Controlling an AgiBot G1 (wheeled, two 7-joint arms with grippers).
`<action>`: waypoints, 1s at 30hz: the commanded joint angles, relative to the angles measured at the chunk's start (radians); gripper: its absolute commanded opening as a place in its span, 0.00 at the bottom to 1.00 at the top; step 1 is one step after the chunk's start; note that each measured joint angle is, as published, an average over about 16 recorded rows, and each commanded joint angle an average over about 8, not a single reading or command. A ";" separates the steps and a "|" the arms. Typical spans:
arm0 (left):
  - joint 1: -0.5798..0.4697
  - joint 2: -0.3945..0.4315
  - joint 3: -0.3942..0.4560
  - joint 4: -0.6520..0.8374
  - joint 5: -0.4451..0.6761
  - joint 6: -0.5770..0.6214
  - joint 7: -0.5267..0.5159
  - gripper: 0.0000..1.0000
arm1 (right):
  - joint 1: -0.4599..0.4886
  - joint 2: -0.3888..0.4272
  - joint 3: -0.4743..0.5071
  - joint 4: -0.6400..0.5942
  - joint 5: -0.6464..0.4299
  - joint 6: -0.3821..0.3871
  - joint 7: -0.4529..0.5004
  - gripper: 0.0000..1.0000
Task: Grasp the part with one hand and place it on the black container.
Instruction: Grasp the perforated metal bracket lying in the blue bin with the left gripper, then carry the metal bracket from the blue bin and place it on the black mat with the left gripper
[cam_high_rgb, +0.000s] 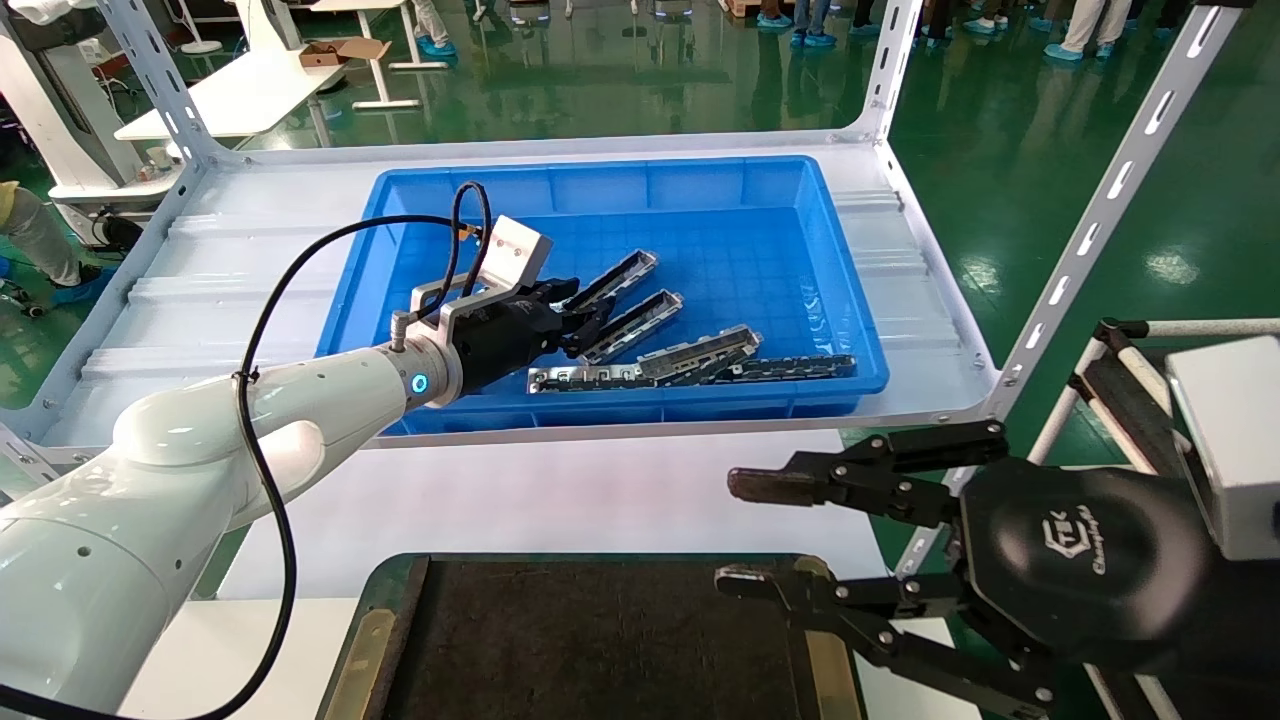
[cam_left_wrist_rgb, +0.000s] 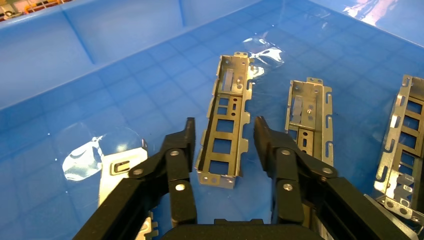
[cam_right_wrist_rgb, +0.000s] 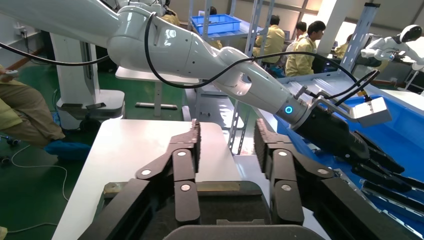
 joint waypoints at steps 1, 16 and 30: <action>0.002 0.000 0.012 -0.001 -0.009 -0.004 -0.002 0.00 | 0.000 0.000 0.000 0.000 0.000 0.000 0.000 0.00; -0.012 -0.005 0.063 -0.013 -0.094 0.001 0.015 0.00 | 0.000 0.000 -0.001 0.000 0.001 0.000 -0.001 0.00; -0.074 -0.065 0.042 -0.001 -0.179 0.255 0.126 0.00 | 0.000 0.001 -0.002 0.000 0.001 0.001 -0.001 0.00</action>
